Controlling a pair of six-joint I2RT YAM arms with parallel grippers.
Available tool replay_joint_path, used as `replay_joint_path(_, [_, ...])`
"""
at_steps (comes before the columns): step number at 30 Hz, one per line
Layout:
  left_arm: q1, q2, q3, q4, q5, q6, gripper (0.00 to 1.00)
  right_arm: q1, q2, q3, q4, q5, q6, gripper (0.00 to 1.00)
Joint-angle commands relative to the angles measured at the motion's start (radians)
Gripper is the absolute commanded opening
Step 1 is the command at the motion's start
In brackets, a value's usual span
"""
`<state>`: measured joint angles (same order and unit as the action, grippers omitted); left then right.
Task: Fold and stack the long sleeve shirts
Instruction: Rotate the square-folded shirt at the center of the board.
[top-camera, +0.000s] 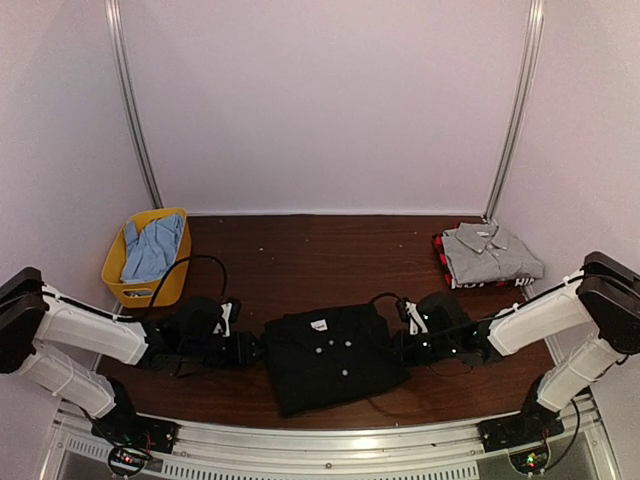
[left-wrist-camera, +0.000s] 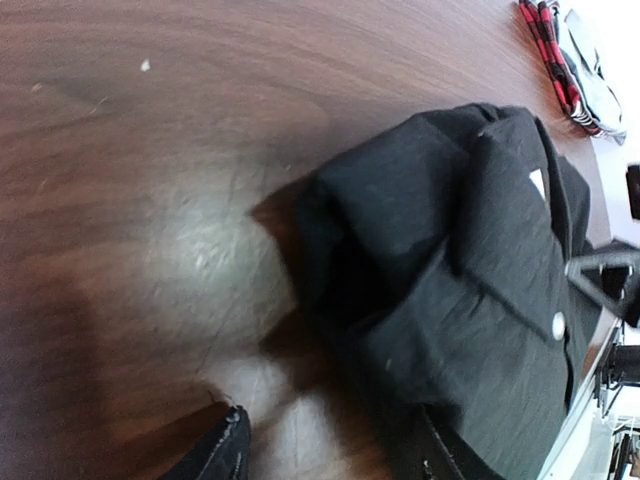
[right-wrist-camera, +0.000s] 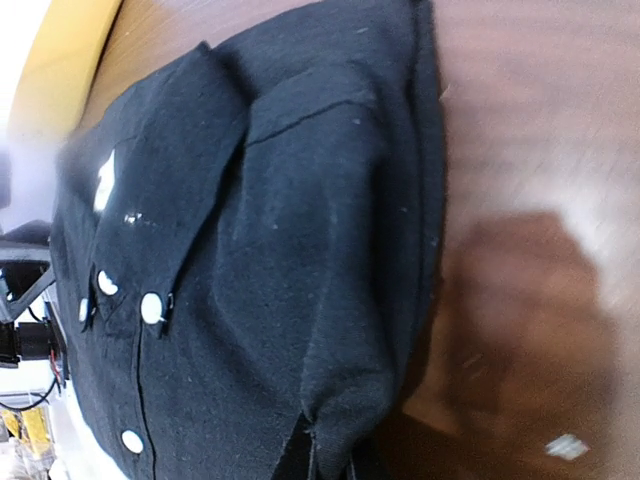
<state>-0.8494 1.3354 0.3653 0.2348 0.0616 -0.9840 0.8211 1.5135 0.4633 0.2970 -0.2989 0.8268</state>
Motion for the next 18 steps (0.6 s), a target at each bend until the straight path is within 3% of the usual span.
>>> replay_joint_path(1, [0.024,0.055,0.069,0.076,0.042,0.054,0.57,0.152,0.014,-0.043,0.209,0.235,0.249,0.1])
replay_joint_path(4, [0.036,0.04,0.089,0.051,0.017,0.065,0.57,0.233,0.068,-0.033,0.269,0.282,0.313,0.15])
replay_joint_path(9, [0.089,-0.007,0.15,-0.085,-0.134,0.143,0.6,0.296,0.109,0.032,0.27,0.294,0.311,0.35])
replay_joint_path(13, [0.186,-0.002,0.167,-0.13,-0.152,0.216,0.6,0.291,0.03,0.049,0.122,0.372,0.275,0.52])
replay_joint_path(18, [0.229,-0.05,0.175,-0.166,-0.206,0.273,0.62,0.201,-0.142,0.127,-0.234,0.485,0.135,0.69])
